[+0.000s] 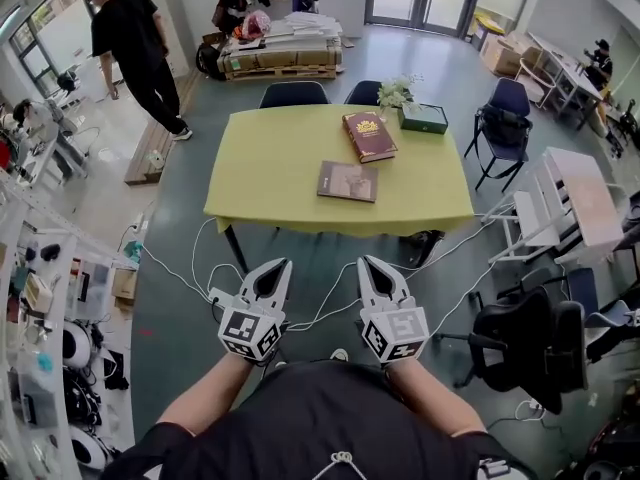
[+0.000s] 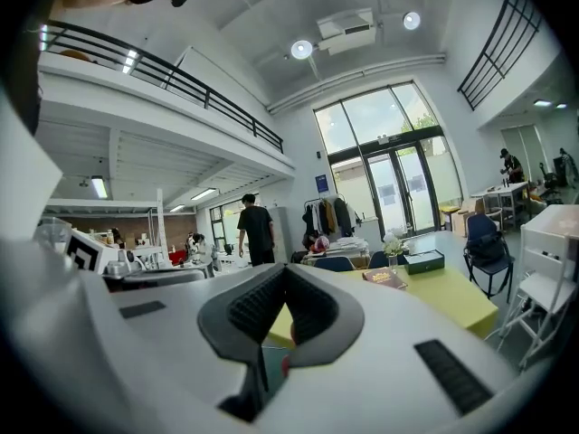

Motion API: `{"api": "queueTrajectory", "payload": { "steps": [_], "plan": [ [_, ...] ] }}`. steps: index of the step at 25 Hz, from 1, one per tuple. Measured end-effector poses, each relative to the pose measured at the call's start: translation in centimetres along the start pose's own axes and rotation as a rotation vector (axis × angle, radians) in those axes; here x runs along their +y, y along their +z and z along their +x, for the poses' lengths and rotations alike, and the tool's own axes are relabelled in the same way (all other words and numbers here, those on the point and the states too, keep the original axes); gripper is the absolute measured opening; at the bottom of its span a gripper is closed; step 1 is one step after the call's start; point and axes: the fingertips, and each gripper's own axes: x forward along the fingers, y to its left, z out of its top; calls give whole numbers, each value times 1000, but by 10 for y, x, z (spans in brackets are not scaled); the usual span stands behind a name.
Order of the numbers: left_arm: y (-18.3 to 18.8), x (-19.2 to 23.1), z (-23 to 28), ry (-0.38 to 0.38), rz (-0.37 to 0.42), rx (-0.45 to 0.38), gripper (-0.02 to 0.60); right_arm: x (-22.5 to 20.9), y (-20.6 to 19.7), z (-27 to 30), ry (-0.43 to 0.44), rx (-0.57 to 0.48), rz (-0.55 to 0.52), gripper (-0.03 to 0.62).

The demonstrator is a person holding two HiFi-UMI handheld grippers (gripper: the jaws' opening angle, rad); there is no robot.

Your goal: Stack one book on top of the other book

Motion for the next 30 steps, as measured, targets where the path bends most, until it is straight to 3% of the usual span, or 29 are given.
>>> {"api": "queueTrajectory", "payload": {
  "steps": [6,16,23,30],
  "plan": [
    [-11,2,22,65,6,-1,8,-28,-8,9,35,16,19,14],
    [-38,64,62,138,-37,58,8,-51,-35,87,70,98,67,14],
    [-47,133,141,79,-52,92,8,-85,-39,175,16,145,75,14],
    [-11,200,225,-33,-28,90,8,-108,-8,272,-50,141,60,14]
  ]
}}
